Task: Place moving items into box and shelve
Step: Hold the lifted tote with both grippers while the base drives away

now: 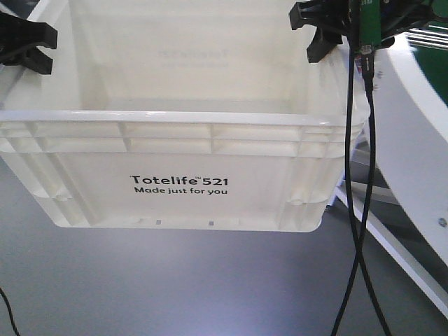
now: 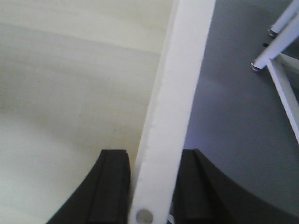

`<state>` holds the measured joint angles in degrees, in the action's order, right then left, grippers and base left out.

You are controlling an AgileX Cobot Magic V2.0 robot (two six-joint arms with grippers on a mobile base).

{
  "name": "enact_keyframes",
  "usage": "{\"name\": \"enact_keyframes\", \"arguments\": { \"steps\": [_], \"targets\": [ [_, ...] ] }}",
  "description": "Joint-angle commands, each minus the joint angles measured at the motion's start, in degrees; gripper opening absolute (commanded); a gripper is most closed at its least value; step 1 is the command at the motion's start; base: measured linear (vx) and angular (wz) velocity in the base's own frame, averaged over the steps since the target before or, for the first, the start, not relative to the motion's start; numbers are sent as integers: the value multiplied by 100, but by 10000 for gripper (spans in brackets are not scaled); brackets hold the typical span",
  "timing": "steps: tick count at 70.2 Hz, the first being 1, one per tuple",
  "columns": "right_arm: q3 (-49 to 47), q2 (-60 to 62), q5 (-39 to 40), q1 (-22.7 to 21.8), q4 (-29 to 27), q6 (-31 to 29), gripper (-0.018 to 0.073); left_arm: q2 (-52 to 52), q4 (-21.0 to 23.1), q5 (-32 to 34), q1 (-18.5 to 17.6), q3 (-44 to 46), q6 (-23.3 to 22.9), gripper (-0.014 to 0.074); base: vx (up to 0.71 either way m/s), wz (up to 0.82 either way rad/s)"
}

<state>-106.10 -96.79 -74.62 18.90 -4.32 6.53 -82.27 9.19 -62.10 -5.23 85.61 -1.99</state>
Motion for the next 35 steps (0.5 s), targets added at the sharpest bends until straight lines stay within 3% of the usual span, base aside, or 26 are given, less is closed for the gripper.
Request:
{"name": "enact_keyframes", "arguments": {
  "steps": [1,35],
  "targets": [
    [-269,361,430,18,-203,-240,-12,281,210,724,-29,283,35,-26,-7,80],
    [-269,361,430,13,-187,-240,-12,281,216,724,-29,283,35,-26,-2,83]
  ]
}}
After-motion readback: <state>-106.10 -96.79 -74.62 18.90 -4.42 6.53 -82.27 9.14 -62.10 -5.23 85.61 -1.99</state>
